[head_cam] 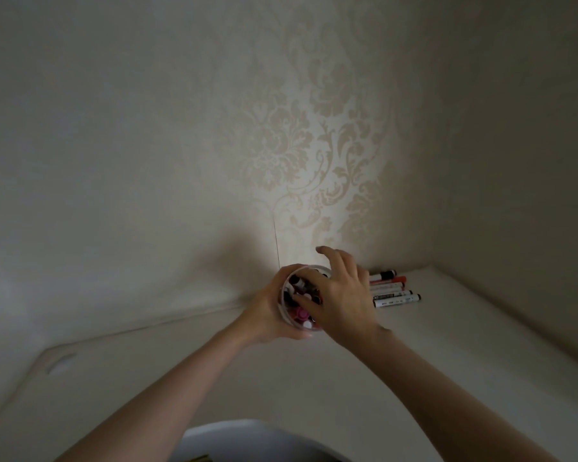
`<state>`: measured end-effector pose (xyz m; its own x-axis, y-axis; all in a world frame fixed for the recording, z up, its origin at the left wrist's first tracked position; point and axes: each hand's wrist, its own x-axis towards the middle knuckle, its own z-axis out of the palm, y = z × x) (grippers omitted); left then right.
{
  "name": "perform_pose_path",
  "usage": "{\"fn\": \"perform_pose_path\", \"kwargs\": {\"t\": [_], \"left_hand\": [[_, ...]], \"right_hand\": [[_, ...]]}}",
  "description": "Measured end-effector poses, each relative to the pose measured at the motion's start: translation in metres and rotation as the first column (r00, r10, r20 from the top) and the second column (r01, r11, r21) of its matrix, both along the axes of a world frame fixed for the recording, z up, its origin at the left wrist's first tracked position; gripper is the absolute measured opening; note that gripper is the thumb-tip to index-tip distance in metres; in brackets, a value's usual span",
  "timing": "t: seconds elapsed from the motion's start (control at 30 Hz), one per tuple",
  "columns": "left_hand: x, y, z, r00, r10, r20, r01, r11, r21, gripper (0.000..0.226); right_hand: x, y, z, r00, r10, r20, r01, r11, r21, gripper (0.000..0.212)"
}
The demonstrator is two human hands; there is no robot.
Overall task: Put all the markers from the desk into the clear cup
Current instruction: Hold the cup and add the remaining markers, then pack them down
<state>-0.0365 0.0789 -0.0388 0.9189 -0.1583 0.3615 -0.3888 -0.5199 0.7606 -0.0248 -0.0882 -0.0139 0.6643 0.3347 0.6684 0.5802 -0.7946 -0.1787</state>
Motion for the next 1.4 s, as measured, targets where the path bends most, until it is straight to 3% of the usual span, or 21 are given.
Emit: {"fn": "perform_pose_path", "kwargs": {"t": [0.17, 0.27, 0.5, 0.6, 0.7, 0.83, 1.0, 1.17, 1.27, 1.4], "left_hand": [[0.001, -0.004, 0.003, 1.0, -0.014, -0.006, 0.014, 1.0, 0.027, 0.097], [0.003, 0.001, 0.001, 1.0, -0.007, -0.022, 0.007, 1.0, 0.01, 0.1], [0.011, 0.01, 0.005, 0.995, -0.036, -0.088, 0.036, 0.999, -0.006, 0.106], [0.012, 0.01, 0.008, 0.993, -0.045, -0.11, 0.047, 0.999, 0.018, 0.108], [0.009, 0.006, 0.013, 0.992, -0.053, -0.115, 0.058, 0.997, 0.046, 0.109], [0.005, 0.004, 0.021, 0.992, -0.064, -0.11, 0.069, 0.997, 0.041, 0.109], [0.001, -0.005, 0.033, 0.996, -0.055, -0.066, 0.062, 0.993, 0.104, 0.105], [-0.003, -0.009, 0.035, 0.992, -0.095, -0.083, 0.107, 0.982, 0.156, 0.108], [-0.005, -0.005, 0.034, 0.995, -0.069, -0.078, 0.079, 0.987, 0.137, 0.106], [-0.006, -0.002, 0.031, 0.997, -0.051, -0.056, 0.057, 0.991, 0.12, 0.104]], "right_hand": [[0.005, 0.007, 0.003, 0.997, -0.061, 0.05, 0.054, 0.991, 0.123, 0.018], [0.004, 0.0, 0.002, 0.994, -0.098, 0.048, 0.09, 0.986, 0.142, 0.023], [0.0, -0.018, 0.004, 0.97, -0.239, -0.035, 0.24, 0.971, 0.014, 0.02], [0.0, -0.025, -0.001, 0.984, -0.099, -0.147, 0.105, 0.994, 0.039, 0.018], [0.003, -0.025, -0.002, 0.976, 0.083, -0.203, -0.047, 0.983, 0.177, 0.014], [0.002, -0.024, -0.001, 0.979, 0.112, -0.173, -0.07, 0.97, 0.231, 0.01], [-0.006, -0.015, 0.006, 0.993, 0.015, -0.113, -0.013, 1.0, 0.017, 0.022], [-0.005, -0.007, 0.011, 0.967, -0.135, -0.215, 0.06, 0.945, -0.322, 0.031], [-0.008, -0.013, 0.01, 0.974, -0.139, -0.177, 0.076, 0.944, -0.321, 0.021], [-0.018, -0.021, 0.012, 0.977, -0.119, -0.176, 0.073, 0.966, -0.247, 0.031]]}}
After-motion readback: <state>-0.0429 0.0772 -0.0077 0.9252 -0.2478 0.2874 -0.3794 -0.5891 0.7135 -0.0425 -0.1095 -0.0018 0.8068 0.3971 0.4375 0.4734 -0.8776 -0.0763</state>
